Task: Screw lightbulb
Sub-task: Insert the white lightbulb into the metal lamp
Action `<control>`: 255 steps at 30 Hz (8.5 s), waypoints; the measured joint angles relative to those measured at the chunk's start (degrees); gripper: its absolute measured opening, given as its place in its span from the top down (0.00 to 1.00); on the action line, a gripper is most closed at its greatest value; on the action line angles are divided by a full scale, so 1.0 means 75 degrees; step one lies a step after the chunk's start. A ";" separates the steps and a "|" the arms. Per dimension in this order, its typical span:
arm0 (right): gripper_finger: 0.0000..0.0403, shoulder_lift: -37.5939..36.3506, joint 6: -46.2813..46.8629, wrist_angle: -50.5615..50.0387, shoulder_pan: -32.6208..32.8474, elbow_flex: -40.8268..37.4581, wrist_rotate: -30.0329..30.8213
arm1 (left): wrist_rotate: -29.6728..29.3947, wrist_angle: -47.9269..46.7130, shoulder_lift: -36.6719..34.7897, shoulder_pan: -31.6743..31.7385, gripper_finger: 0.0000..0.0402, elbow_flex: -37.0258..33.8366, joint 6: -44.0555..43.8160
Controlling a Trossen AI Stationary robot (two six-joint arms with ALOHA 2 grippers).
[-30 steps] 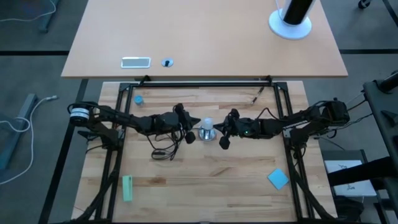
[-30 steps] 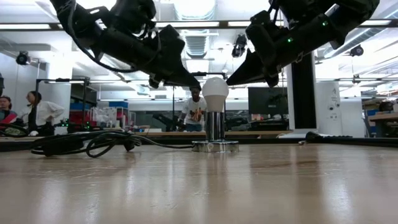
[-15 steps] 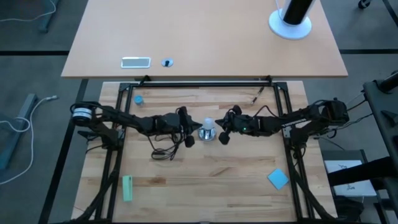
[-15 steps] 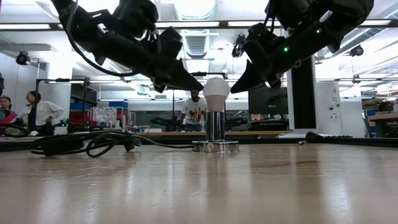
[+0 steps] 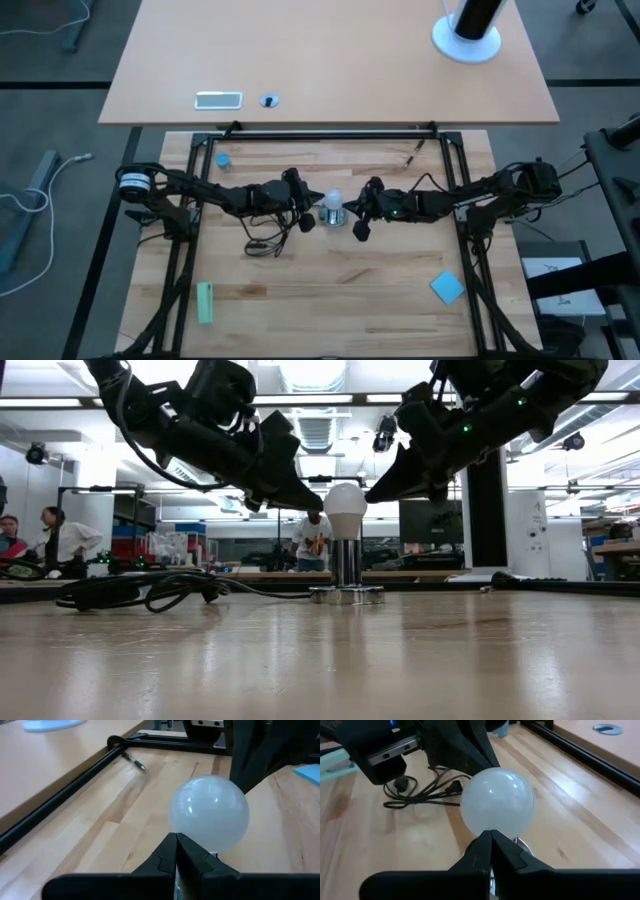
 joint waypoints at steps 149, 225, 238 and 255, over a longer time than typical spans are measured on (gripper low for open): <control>1.00 -0.0006 0.0406 -0.0005 -0.0210 0.0003 -0.0268 | 0.0596 -0.0480 -0.0469 -0.0083 1.00 -0.0003 0.0288; 1.00 -0.0064 0.0504 0.0076 -0.0316 0.0009 -0.0250 | 0.0663 -0.0705 -0.0487 -0.0129 1.00 0.0003 -0.0192; 1.00 -0.0055 0.0801 0.0143 -0.0034 0.0006 -0.0543 | 0.0327 -0.0498 -0.0458 -0.0123 1.00 -0.0003 -0.0193; 1.00 -0.0099 0.0781 -0.0518 -0.0171 0.0009 0.0195 | 0.1358 -0.1068 -0.0544 -0.0203 1.00 0.0000 -0.0161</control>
